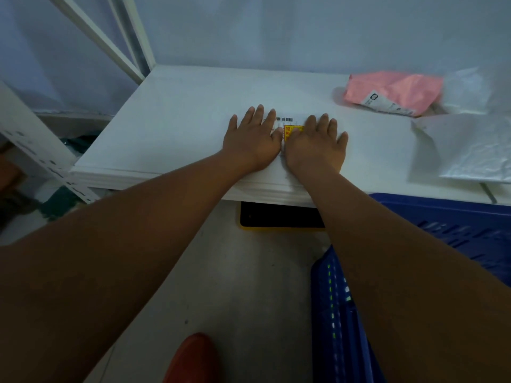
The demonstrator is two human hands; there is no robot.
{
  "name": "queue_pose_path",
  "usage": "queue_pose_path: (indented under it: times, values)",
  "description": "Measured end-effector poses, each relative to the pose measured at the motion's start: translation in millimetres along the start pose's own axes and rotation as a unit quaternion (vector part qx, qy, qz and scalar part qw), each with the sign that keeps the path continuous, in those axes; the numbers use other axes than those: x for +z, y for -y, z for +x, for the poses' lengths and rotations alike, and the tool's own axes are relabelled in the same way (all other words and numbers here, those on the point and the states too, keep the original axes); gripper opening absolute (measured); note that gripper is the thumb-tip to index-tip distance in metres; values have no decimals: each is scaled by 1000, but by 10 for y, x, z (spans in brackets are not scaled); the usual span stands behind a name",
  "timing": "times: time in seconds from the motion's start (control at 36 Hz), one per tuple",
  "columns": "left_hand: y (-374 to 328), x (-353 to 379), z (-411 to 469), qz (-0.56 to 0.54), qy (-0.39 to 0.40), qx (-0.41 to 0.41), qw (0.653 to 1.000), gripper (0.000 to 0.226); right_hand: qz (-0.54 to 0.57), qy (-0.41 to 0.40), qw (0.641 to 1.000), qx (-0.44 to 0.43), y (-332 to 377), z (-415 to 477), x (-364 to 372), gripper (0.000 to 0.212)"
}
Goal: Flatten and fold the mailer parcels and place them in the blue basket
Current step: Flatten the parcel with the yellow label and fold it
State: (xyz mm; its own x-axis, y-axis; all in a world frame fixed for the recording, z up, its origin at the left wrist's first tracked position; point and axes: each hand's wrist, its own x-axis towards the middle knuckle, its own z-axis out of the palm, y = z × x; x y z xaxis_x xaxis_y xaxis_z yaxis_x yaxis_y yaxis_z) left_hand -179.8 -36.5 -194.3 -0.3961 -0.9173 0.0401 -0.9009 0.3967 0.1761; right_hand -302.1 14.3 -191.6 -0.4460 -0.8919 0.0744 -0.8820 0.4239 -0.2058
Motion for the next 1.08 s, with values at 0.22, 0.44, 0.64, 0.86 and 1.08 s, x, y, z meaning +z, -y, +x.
queue_pose_path:
  times: [0.22,0.44,0.64,0.86,1.08]
  values:
    - [1,-4,2,4,-9,4,1000,62,43,5,999,-1,-53,92,-41,57]
    - [-5,-3,-14,3,-10,3,1000,62,91,2,996,20,-48,154,-46,54]
    - [-1,-2,-17,-4,-13,5,1000,62,93,-5,995,22,-46,128,-55,53]
    - [28,-5,-26,-15,-37,-12,999,63,41,12,999,15,-34,27,-49,61]
    - [59,-12,35,-15,-30,-1,999,61,20,17,1000,11,-24,7,-61,62]
